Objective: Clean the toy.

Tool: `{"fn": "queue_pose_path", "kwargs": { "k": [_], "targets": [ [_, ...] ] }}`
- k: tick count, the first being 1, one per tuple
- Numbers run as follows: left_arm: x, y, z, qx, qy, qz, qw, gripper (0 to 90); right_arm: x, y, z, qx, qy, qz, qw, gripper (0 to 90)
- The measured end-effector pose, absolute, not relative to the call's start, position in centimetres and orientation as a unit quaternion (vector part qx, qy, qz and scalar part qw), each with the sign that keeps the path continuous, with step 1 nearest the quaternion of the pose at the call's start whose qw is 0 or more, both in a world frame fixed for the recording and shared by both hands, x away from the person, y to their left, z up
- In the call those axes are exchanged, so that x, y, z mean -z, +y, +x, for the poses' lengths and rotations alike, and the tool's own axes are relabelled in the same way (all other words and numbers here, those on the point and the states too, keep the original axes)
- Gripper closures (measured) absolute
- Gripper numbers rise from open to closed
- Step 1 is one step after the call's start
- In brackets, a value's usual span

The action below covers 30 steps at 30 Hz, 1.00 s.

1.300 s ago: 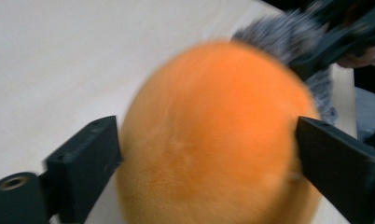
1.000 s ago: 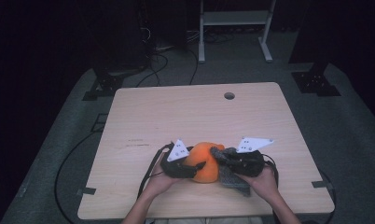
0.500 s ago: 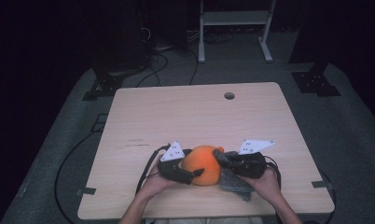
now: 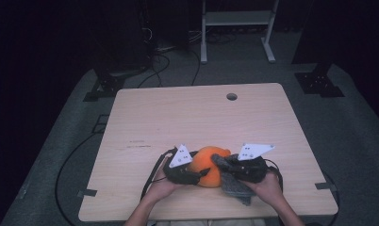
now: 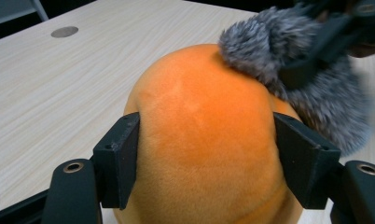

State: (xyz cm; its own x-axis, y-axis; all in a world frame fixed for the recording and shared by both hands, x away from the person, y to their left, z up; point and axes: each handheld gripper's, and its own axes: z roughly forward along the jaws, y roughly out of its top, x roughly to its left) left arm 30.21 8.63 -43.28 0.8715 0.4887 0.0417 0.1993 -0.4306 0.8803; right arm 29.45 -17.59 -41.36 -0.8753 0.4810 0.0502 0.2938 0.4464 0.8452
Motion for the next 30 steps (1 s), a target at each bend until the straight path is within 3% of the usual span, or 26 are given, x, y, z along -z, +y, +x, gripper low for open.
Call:
{"fn": "queue_pose_path", "kwargs": {
  "k": [8, 15, 17, 19, 22, 23, 26, 29, 30],
  "targets": [
    [43.1, 8.2, 29.9, -0.149, 0.192, 0.839, 0.487, 28.1, 40.6, -18.0, 29.0, -0.473, 0.845, 0.222, 0.113, 76.8],
    [43.4, 9.2, 31.7, -0.071, 0.258, 0.83, 0.49, 8.7, 41.9, -18.7, 29.4, -0.446, 0.858, 0.238, 0.091, 77.1],
    [43.9, 9.5, 32.2, -0.049, 0.279, 0.825, 0.489, 9.4, 42.1, -18.9, 29.6, -0.441, 0.86, 0.242, 0.087, 77.1],
    [44.0, 9.4, 32.2, -0.054, 0.28, 0.827, 0.485, 16.0, 41.9, -18.9, 29.8, -0.446, 0.857, 0.243, 0.085, 77.0],
    [43.3, 8.6, 30.8, -0.127, 0.216, 0.843, 0.477, 26.5, 40.5, -18.2, 29.2, -0.479, 0.846, 0.216, 0.091, 76.9],
    [43.3, 8.6, 30.8, -0.127, 0.216, 0.843, 0.477, 27.7, 40.0, -17.8, 29.0, -0.487, 0.843, 0.208, 0.096, 76.7],
    [42.8, 7.5, 29.7, -0.159, 0.168, 0.856, 0.463, 27.1, 39.7, -17.3, 29.1, -0.479, 0.848, 0.201, 0.108, 76.7],
    [42.8, 7.7, 30.0, -0.142, 0.178, 0.854, 0.468, 18.8, 41.0, -17.8, 29.5, -0.473, 0.849, 0.218, 0.092, 77.6],
    [42.8, 8.2, 30.7, -0.112, 0.203, 0.845, 0.482, 16.2, 41.4, -18.1, 29.6, -0.469, 0.85, 0.225, 0.09, 77.6]
  ]
}}
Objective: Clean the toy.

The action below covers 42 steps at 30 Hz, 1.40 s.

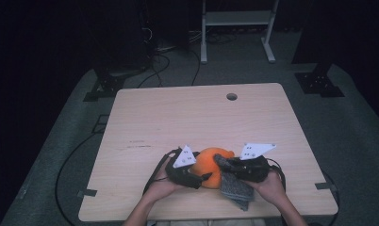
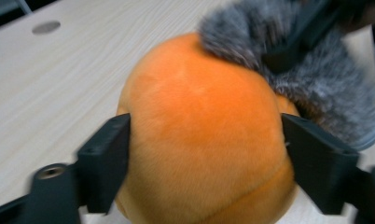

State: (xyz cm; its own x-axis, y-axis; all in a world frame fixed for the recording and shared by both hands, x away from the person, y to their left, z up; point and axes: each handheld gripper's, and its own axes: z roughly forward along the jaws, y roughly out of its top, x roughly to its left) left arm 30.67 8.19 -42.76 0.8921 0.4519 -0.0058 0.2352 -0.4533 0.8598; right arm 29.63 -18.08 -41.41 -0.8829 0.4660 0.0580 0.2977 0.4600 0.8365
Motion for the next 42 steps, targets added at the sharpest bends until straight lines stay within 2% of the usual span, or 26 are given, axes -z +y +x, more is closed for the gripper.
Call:
{"fn": "queue_pose_path", "kwargs": {
  "k": [1, 2, 3, 4, 5, 7, 10, 11, 12, 14, 19, 27, 33, 36, 39, 40, 42],
  "targets": [
    [42.8, 8.2, 30.7, -0.112, 0.203, 0.845, 0.482, 13.6, 41.4, -18.1, 29.6, -0.469, 0.85, 0.225, 0.09, 77.6],
    [42.9, 8.6, 31.4, -0.085, 0.243, 0.831, 0.493, 10.7, 41.7, -18.5, 29.8, -0.464, 0.85, 0.234, 0.088, 77.7],
    [42.9, 8.6, 31.4, -0.085, 0.243, 0.831, 0.493, 9.7, 41.7, -18.5, 29.8, -0.464, 0.85, 0.234, 0.088, 77.7],
    [43.7, 9.0, 32.2, -0.038, 0.286, 0.817, 0.499, 9.5, 41.6, -18.8, 29.9, -0.46, 0.851, 0.239, 0.089, 77.6],
    [43.7, 9.0, 32.2, -0.038, 0.286, 0.817, 0.499, 9.6, 41.7, -18.9, 29.9, -0.459, 0.851, 0.24, 0.089, 77.6],
    [44.2, 9.1, 32.2, -0.033, 0.295, 0.811, 0.505, 18.0, 41.4, -18.6, 29.7, -0.456, 0.853, 0.234, 0.097, 77.6],
    [43.4, 8.8, 31.2, -0.102, 0.249, 0.825, 0.497, 29.4, 40.0, -18.1, 29.0, -0.486, 0.842, 0.212, 0.1, 77.5],
    [43.4, 8.8, 31.2, -0.102, 0.249, 0.825, 0.497, 30.9, 40.0, -18.1, 29.0, -0.486, 0.842, 0.212, 0.1, 77.5],
    [42.8, 8.3, 30.4, -0.142, 0.21, 0.831, 0.494, 31.7, 39.0, -17.8, 28.6, -0.503, 0.834, 0.199, 0.107, 77.5],
    [42.2, 8.1, 29.9, -0.163, 0.189, 0.834, 0.493, 32.0, 38.9, -17.7, 28.6, -0.491, 0.84, 0.196, 0.123, 77.4],
    [42.4, 8.2, 29.9, -0.161, 0.188, 0.836, 0.489, 30.9, 41.1, -18.8, 29.2, -0.468, 0.85, 0.222, 0.098, 77.5],
    [42.3, 7.4, 29.2, -0.168, 0.156, 0.846, 0.481, 29.7, 39.2, -18.4, 28.5, -0.489, 0.841, 0.201, 0.114, 77.5],
    [42.5, 8.5, 30.8, -0.078, 0.197, 0.835, 0.508, 15.4, 40.7, -18.9, 28.6, -0.454, 0.861, 0.205, 0.1, 77.8],
    [42.9, 8.7, 31.5, -0.06, 0.231, 0.833, 0.5, 15.7, 40.7, -19.0, 28.6, -0.448, 0.864, 0.204, 0.102, 77.7],
    [43.0, 8.5, 31.4, -0.084, 0.234, 0.836, 0.49, 24.0, 40.3, -18.6, 28.4, -0.449, 0.865, 0.196, 0.107, 77.5],
    [42.8, 8.1, 30.7, -0.117, 0.213, 0.835, 0.493, 27.4, 39.6, -18.0, 28.2, -0.459, 0.861, 0.187, 0.112, 77.4],
    [42.6, 7.6, 30.0, -0.14, 0.189, 0.839, 0.491, 31.4, 39.0, -17.5, 28.2, -0.467, 0.857, 0.182, 0.119, 77.5]
  ]
}}
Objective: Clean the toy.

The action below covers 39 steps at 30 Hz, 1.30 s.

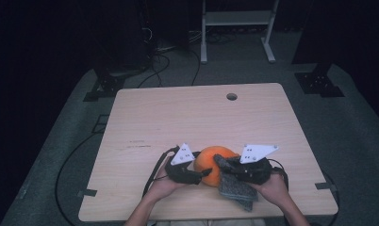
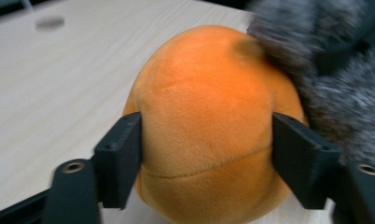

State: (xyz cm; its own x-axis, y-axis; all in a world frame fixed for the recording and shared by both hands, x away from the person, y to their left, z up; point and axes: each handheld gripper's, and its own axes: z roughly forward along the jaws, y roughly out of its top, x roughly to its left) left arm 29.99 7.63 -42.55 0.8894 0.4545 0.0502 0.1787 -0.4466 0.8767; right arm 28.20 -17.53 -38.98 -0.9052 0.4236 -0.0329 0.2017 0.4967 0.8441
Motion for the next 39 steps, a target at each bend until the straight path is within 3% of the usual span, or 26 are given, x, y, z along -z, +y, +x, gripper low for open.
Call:
{"fn": "queue_pose_path", "kwargs": {
  "k": [4, 7, 10, 14, 15, 17, 19, 20, 21, 23, 24, 26, 33, 39],
  "targets": [
    [42.3, 7.4, 29.4, -0.143, 0.158, 0.846, 0.488, 31.9, 38.9, -17.7, 28.6, -0.465, 0.857, 0.188, 0.116, 77.5],
    [42.2, 7.6, 29.6, -0.131, 0.157, 0.846, 0.493, 24.0, 39.6, -18.1, 28.7, -0.456, 0.862, 0.194, 0.103, 77.7],
    [42.1, 7.9, 30.4, -0.105, 0.194, 0.832, 0.509, 15.3, 40.3, -19.1, 28.4, -0.441, 0.871, 0.197, 0.093, 77.7],
    [42.7, 8.1, 31.6, -0.056, 0.235, 0.825, 0.511, 10.8, 40.4, -19.8, 28.5, -0.438, 0.872, 0.199, 0.091, 77.7],
    [42.7, 8.1, 31.6, -0.056, 0.235, 0.825, 0.511, 11.0, 40.4, -19.8, 28.5, -0.438, 0.872, 0.199, 0.091, 77.7],
    [43.5, 7.9, 32.2, 0.006, 0.25, 0.822, 0.512, 13.4, 40.5, -19.6, 28.5, -0.437, 0.874, 0.195, 0.088, 77.7],
    [43.6, 7.8, 32.1, 0.007, 0.253, 0.82, 0.513, 14.9, 40.5, -19.5, 28.5, -0.436, 0.874, 0.193, 0.089, 77.6],
    [43.4, 7.8, 31.7, -0.021, 0.242, 0.823, 0.514, 26.9, 40.3, -19.4, 28.5, -0.44, 0.872, 0.194, 0.089, 77.6],
    [43.1, 7.7, 31.3, -0.048, 0.234, 0.826, 0.511, 31.1, 39.9, -19.4, 28.4, -0.447, 0.869, 0.192, 0.091, 77.6],
    [42.8, 7.6, 30.9, -0.071, 0.223, 0.828, 0.51, 35.1, 38.9, -19.2, 28.1, -0.468, 0.858, 0.186, 0.101, 77.6],
    [42.2, 7.1, 30.0, -0.131, 0.19, 0.832, 0.504, 36.2, 38.4, -19.0, 27.9, -0.476, 0.853, 0.183, 0.109, 77.5],
    [41.9, 6.3, 29.1, -0.181, 0.165, 0.84, 0.485, 36.6, 37.6, -18.5, 27.7, -0.492, 0.845, 0.175, 0.116, 77.5],
    [42.3, 6.3, 28.6, -0.178, 0.153, 0.847, 0.478, 36.7, 38.6, -18.7, 27.9, -0.444, 0.868, 0.178, 0.134, 77.9],
    [42.4, 5.5, 27.9, -0.195, 0.127, 0.852, 0.468, 35.0, 38.0, -17.7, 27.2, -0.468, 0.86, 0.162, 0.119, 77.9]
  ]
}}
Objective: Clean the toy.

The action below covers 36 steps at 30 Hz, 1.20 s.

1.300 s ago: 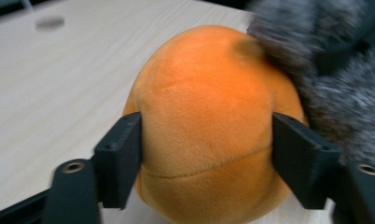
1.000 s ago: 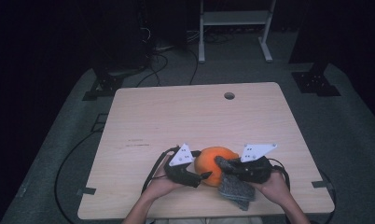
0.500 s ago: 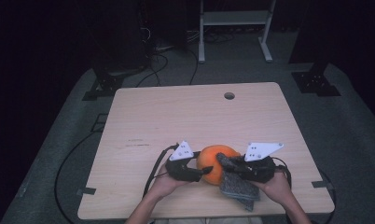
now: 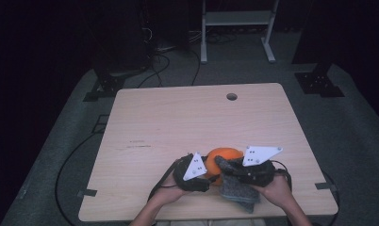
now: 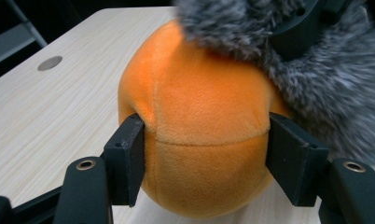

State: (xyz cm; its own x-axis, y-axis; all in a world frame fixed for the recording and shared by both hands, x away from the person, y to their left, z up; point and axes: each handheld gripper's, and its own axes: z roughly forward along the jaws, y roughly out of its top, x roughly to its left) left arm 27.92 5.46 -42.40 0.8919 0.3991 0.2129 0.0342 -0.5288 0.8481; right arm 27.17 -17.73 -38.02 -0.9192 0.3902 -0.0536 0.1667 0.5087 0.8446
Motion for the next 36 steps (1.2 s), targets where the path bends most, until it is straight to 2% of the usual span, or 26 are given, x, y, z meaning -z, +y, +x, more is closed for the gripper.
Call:
{"fn": "queue_pose_path", "kwargs": {
  "k": [5, 9, 11, 14, 16, 19, 24, 26, 28, 30, 33, 36],
  "targets": [
    [42.7, 6.2, 28.2, -0.182, 0.136, 0.85, 0.475, 35.3, 38.0, -18.3, 27.6, -0.457, 0.862, 0.172, 0.132, 78.0],
    [42.3, 6.5, 28.9, -0.129, 0.16, 0.833, 0.514, 23.8, 38.5, -19.1, 27.9, -0.454, 0.862, 0.186, 0.13, 78.1],
    [42.3, 6.9, 29.4, -0.111, 0.183, 0.821, 0.529, 22.5, 38.6, -19.1, 27.8, -0.452, 0.863, 0.184, 0.131, 78.1],
    [42.5, 6.7, 29.3, -0.121, 0.182, 0.823, 0.523, 27.0, 38.4, -19.1, 27.8, -0.447, 0.866, 0.183, 0.132, 78.1],
    [42.6, 6.2, 28.7, -0.144, 0.159, 0.833, 0.51, 31.8, 38.1, -18.5, 27.5, -0.443, 0.868, 0.174, 0.141, 78.0],
    [42.7, 6.0, 28.2, -0.162, 0.136, 0.844, 0.493, 34.1, 37.5, -17.1, 26.8, -0.433, 0.876, 0.148, 0.153, 78.0],
    [43.1, 6.5, 28.2, -0.164, 0.137, 0.846, 0.489, 33.2, 37.5, -18.4, 27.8, -0.441, 0.864, 0.185, 0.159, 78.0],
    [42.7, 6.4, 28.5, -0.15, 0.15, 0.842, 0.496, 26.0, 37.7, -19.1, 28.1, -0.443, 0.86, 0.199, 0.155, 78.1],
    [42.2, 6.7, 29.0, -0.109, 0.18, 0.818, 0.536, 19.3, 37.9, -19.1, 28.0, -0.444, 0.86, 0.2, 0.152, 78.1],
    [42.3, 6.6, 29.1, -0.116, 0.189, 0.817, 0.532, 21.6, 38.0, -18.4, 27.8, -0.455, 0.86, 0.191, 0.134, 78.0],
    [42.8, 6.7, 28.9, -0.125, 0.184, 0.823, 0.523, 25.2, 37.9, -17.3, 27.4, -0.44, 0.87, 0.171, 0.142, 77.9],
    [42.9, 7.0, 28.8, -0.132, 0.177, 0.829, 0.514, 28.2, 37.9, -18.1, 27.9, -0.437, 0.869, 0.185, 0.14, 78.0]
  ]
}}
